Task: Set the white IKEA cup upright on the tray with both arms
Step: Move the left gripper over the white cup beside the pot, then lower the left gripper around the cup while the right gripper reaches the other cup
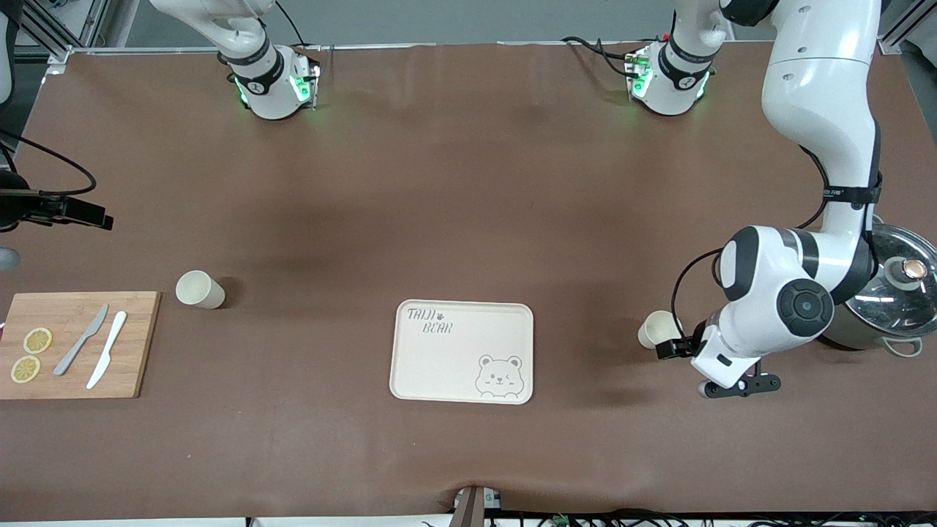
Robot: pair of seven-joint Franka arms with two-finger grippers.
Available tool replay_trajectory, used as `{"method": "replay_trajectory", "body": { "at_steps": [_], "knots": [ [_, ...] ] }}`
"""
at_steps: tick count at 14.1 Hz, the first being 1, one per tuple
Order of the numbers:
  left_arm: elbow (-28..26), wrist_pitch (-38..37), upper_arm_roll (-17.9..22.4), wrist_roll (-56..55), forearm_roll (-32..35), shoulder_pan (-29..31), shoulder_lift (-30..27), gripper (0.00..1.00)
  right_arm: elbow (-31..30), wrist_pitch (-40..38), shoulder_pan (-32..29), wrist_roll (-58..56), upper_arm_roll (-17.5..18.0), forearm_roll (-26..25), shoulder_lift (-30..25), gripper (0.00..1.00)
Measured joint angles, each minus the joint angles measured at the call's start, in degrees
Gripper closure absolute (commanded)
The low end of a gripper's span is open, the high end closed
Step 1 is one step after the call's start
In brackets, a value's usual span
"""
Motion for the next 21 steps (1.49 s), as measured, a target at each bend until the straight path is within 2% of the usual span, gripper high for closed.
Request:
{"method": "replay_trajectory", "body": {
  "at_steps": [7,13,21],
  "knots": [
    [-6.1,0.8,0.0,0.0,0.0,0.0,-4.0,0.0,0.0,0.0,-1.3,0.0,0.0,0.0,3.0,0.0],
    [-13.2,9.2,0.0,0.0,0.0,0.1,-5.3,0.0,0.0,0.1,-1.4,0.0,0.0,0.0,5.9,0.0],
    [-15.7,12.1,0.0,0.0,0.0,0.5,-5.4,0.0,0.1,0.4,-1.5,0.0,0.0,-0.1,8.9,0.0]
  ]
}}
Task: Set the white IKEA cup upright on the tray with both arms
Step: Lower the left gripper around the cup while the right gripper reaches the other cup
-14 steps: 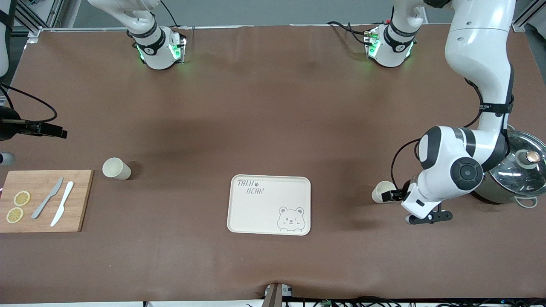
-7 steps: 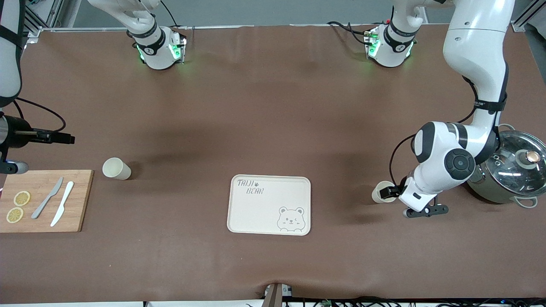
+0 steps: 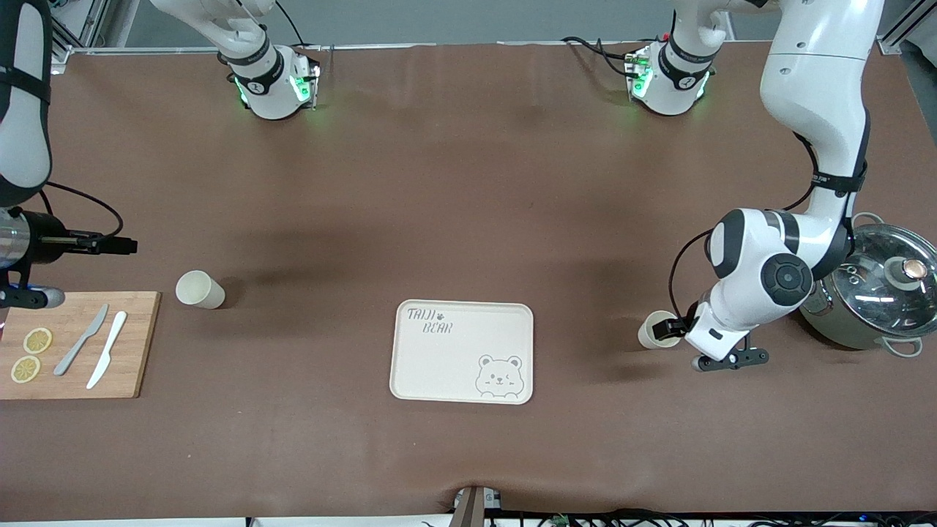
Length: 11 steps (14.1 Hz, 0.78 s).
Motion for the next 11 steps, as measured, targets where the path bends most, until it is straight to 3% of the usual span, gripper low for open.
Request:
{"method": "replay_trajectory", "body": {
  "at_steps": [7,11],
  "knots": [
    [-2.4,3.2,0.0,0.1,0.0,0.1,0.0,0.0,-0.3,0.8,-0.3,0.0,0.0,0.0,1.5,0.0],
    [-3.6,4.6,0.1,2.0,0.0,1.2,0.0,0.0,-3.4,4.4,-1.2,0.1,0.0,0.0,1.5,0.0]
  ]
}}
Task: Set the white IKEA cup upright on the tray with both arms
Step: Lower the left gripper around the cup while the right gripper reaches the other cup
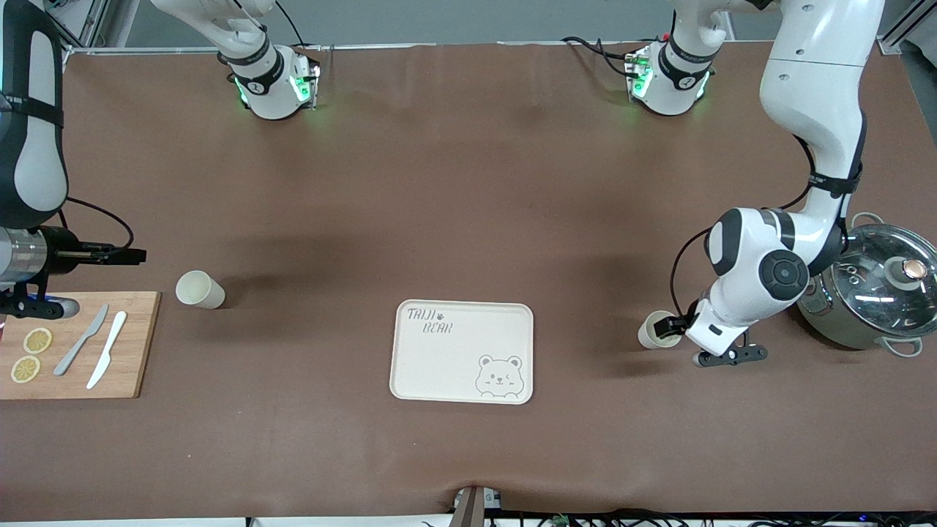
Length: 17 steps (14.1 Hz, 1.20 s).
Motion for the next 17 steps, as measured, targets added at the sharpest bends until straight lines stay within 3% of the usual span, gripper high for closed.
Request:
{"method": "replay_trajectory", "body": {
  "at_steps": [14,15,17],
  "knots": [
    [-2.6,4.5,-0.1,0.4,0.0,-0.3,0.4,0.0,-6.0,5.2,-1.1,0.0,0.0,0.0,-1.0,0.0],
    [-2.7,4.6,-0.1,0.4,0.0,-0.3,0.4,0.07,-6.1,5.3,-1.2,0.0,0.0,0.0,-1.1,0.0],
    [-2.8,4.6,-0.2,-0.4,0.0,-0.6,0.4,0.37,-6.5,5.5,-1.2,0.0,0.0,0.0,-1.1,0.0]
  ]
}}
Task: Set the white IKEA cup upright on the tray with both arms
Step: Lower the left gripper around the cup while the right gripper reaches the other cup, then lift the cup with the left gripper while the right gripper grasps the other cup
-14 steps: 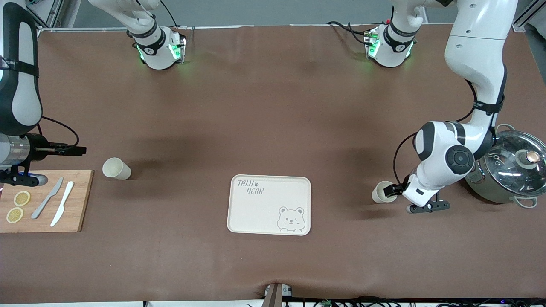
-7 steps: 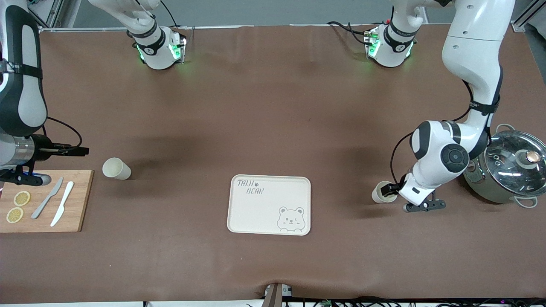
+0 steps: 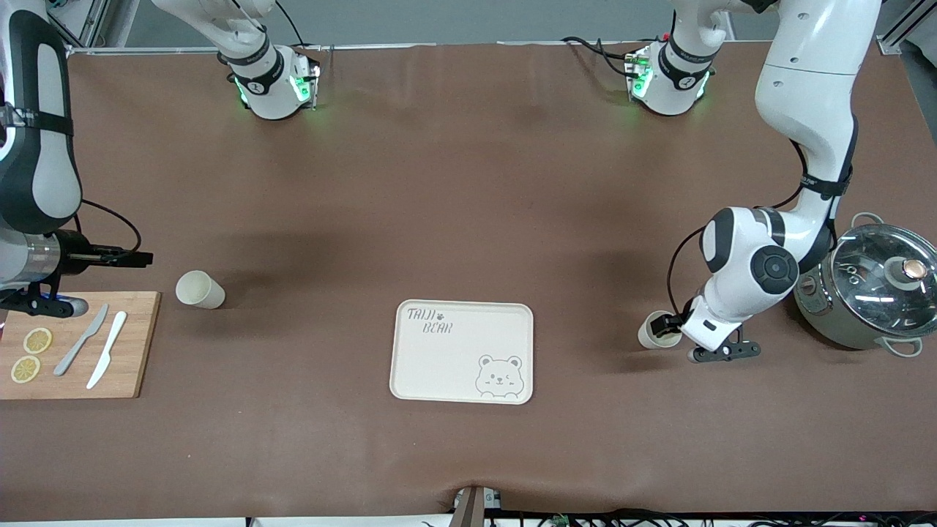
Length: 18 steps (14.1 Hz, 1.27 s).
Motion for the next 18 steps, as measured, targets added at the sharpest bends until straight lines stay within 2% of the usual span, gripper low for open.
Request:
{"method": "replay_trajectory", "body": {
  "at_steps": [5,6,7,9,13,18],
  "knots": [
    [0.0,0.1,0.0,-0.4,0.0,-0.3,0.0,0.74,-2.3,2.4,0.0,0.0,0.0,0.0,-0.3,0.0],
    [0.0,0.1,0.0,-0.4,0.0,-0.3,0.0,0.84,-2.6,2.6,0.0,0.0,0.0,0.0,-0.5,0.0],
    [0.0,0.1,0.0,-0.4,0.0,-0.2,0.0,0.86,-2.6,2.7,0.0,0.0,0.0,0.0,-0.6,0.0],
    [0.0,0.1,0.0,-0.4,0.0,-0.2,0.0,1.0,-2.8,2.7,0.0,0.0,0.0,0.0,-0.8,0.0],
    [0.2,0.3,-0.1,-0.6,0.0,-0.2,-0.3,1.0,-3.5,3.5,-0.2,0.0,0.0,0.0,-0.9,0.0],
    [0.3,0.2,0.0,-1.3,0.0,-0.1,-0.4,1.0,-6.9,10.1,-0.8,0.0,-0.1,0.0,-1.1,0.0]
  ]
}}
